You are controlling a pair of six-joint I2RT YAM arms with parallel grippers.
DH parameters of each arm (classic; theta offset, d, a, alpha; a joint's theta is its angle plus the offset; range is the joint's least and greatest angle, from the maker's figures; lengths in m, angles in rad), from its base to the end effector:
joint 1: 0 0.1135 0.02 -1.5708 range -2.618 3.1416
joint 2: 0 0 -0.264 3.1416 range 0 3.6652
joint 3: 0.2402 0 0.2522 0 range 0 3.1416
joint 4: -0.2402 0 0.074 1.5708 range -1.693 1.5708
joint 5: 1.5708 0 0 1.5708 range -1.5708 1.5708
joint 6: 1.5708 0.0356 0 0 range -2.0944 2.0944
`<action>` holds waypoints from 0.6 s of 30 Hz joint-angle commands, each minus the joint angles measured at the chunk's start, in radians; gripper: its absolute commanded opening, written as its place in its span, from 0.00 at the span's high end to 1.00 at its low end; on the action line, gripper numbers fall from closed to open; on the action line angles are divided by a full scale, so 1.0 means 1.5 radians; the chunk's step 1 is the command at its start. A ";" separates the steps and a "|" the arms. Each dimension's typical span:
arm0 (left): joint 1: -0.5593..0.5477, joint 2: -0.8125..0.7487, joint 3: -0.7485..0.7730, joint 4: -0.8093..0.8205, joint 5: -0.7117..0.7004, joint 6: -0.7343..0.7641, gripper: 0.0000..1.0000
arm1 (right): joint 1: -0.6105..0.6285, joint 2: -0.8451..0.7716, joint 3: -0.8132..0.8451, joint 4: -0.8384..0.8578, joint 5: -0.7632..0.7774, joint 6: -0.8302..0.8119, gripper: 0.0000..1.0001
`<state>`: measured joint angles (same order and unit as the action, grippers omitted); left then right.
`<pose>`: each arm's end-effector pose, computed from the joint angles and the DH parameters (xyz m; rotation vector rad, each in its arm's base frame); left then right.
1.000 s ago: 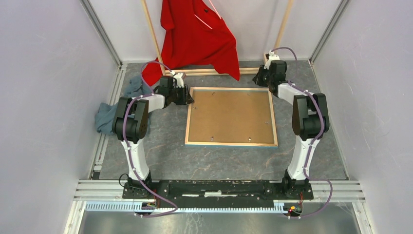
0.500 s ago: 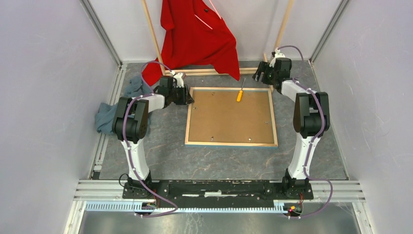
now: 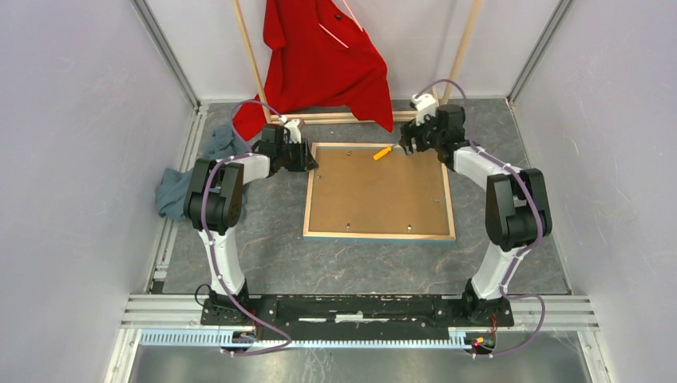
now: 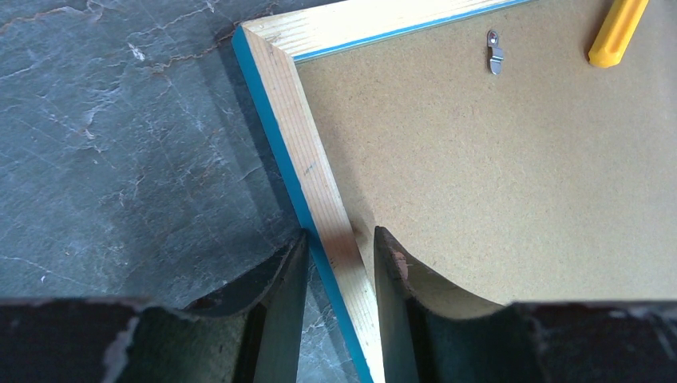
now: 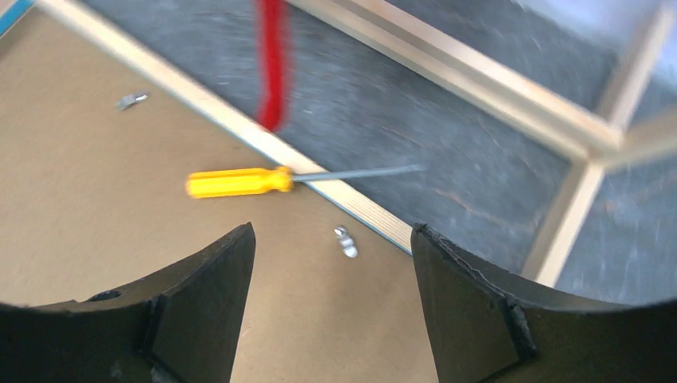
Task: Take the photo out of the frame
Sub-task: Pick up the screwdriver from the photo frame.
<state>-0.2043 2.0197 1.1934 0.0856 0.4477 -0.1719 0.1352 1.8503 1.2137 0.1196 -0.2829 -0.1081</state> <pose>0.4111 -0.1009 0.1403 0.2695 2.3091 -0.7080 0.4144 0.0664 0.2164 -0.4220 2.0369 0.3115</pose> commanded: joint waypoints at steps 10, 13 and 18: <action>-0.003 0.020 -0.005 -0.026 -0.003 0.007 0.57 | 0.107 -0.031 0.030 -0.189 -0.076 -0.676 0.19; -0.003 0.021 -0.003 -0.028 -0.002 0.008 0.57 | 0.124 -0.022 0.043 -0.231 -0.062 -0.804 0.20; -0.003 0.022 -0.002 -0.030 -0.001 0.009 0.57 | 0.155 0.043 0.141 -0.270 0.008 -0.849 0.55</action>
<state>-0.2043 2.0197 1.1934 0.0853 0.4484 -0.1719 0.3405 1.8484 1.2846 -0.2359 -0.3504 -1.2182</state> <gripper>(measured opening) 0.430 0.524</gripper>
